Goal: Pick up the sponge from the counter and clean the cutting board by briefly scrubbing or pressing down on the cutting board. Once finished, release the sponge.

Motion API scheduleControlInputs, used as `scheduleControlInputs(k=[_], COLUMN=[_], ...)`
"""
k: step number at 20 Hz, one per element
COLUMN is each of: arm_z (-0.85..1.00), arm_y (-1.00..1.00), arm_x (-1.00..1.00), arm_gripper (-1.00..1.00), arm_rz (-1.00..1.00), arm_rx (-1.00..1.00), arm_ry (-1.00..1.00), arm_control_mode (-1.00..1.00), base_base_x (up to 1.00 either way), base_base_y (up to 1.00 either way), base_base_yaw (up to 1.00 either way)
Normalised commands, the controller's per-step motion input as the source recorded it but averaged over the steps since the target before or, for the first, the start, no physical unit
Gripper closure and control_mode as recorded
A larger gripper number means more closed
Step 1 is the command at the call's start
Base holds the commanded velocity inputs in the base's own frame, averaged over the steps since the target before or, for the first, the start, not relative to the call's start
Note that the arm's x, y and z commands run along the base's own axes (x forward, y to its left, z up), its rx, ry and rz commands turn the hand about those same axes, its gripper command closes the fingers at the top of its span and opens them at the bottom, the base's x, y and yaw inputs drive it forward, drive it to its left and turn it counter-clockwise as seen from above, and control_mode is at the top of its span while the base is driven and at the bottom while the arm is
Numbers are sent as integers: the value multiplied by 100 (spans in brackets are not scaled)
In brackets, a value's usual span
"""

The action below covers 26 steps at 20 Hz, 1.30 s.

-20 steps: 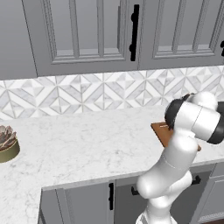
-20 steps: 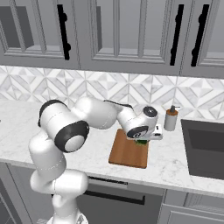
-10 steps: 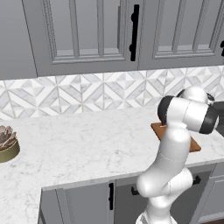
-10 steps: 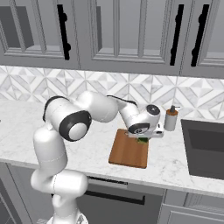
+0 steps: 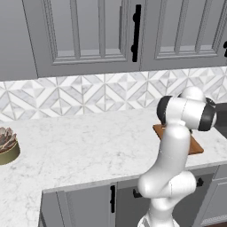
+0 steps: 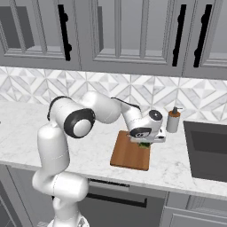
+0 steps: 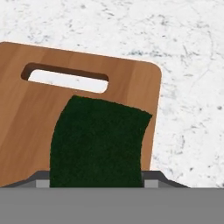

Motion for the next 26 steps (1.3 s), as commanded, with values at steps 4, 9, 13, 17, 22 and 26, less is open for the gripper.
scheduleControlInputs(k=[4,9,13,17,22,26], arm_z=[-30,-33,-25,-21,-24,-26], arm_y=[0,0,0,0,0,0], arm_x=[0,0,0,-5,-40,-51], arm_gripper=[100,100,100,100,100,100], arm_rz=[0,0,0,0,0,0], arm_rx=[0,0,0,0,0,0], arm_ry=[0,0,0,0,0,0], arm_control_mode=[-100,-100,-100,-100,-100,-100], base_base_x=[0,0,0,0,0,0], base_base_y=[0,0,0,0,0,0], base_base_yaw=[0,0,0,0,0,0])
